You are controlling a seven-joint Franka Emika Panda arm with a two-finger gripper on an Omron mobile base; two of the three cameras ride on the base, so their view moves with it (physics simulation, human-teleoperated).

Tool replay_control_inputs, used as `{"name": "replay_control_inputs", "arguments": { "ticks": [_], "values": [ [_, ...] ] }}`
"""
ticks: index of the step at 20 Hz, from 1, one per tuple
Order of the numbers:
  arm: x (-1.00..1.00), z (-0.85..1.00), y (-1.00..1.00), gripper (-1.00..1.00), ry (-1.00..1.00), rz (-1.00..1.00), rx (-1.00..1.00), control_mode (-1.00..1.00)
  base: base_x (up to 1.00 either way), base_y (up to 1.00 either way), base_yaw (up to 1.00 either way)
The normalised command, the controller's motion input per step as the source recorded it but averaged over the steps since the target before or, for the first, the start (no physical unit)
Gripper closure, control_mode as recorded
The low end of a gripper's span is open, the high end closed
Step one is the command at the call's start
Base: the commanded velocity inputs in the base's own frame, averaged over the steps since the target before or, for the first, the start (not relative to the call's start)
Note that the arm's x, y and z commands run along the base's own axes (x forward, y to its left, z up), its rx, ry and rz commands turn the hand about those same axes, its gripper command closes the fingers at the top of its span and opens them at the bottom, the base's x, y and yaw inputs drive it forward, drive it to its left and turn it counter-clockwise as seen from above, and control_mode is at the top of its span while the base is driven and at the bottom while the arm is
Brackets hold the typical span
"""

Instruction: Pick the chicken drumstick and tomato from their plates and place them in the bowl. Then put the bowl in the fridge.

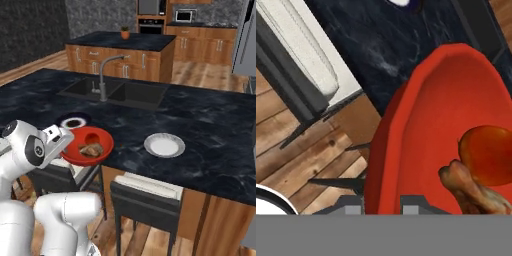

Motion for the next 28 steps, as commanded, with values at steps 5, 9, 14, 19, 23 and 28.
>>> {"name": "replay_control_inputs", "arguments": {
  "ticks": [5, 9, 14, 19, 23, 28],
  "values": [
    [0.00, 0.00, 0.00, 1.00, 0.00, 0.00, 0.00, 1.00, -0.05, 0.89, 0.10],
    [0.00, 0.00, 0.00, 1.00, 0.00, 0.00, 0.00, 1.00, 0.00, 0.93, 0.02],
    [0.00, 0.00, 0.00, 1.00, 0.00, 0.00, 0.00, 1.00, 0.00, 0.94, 0.00],
    [0.00, 0.00, 0.00, 1.00, 0.00, 0.00, 0.00, 1.00, 0.02, 0.92, 0.00],
    [0.00, 0.00, 0.00, 1.00, 0.00, 0.00, 0.00, 1.00, 0.04, 0.93, 0.00],
    [0.00, 0.00, 0.00, 1.00, 0.00, 0.00, 0.00, 1.00, 0.07, 0.92, 0.00]
  ]
}}
